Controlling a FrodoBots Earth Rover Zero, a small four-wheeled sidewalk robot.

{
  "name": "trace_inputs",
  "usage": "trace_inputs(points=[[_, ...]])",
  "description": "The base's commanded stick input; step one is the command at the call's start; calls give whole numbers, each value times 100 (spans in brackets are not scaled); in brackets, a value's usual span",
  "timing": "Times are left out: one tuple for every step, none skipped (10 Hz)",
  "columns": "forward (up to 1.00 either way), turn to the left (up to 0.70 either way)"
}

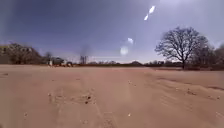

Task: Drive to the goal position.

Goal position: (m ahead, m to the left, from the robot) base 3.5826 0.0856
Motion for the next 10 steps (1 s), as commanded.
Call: trace_inputs(points=[[100, 27], [100, 0], [100, 0], [100, 0], [100, 0], [100, 0], [100, 0], [100, 0], [100, 0], [100, 0]])
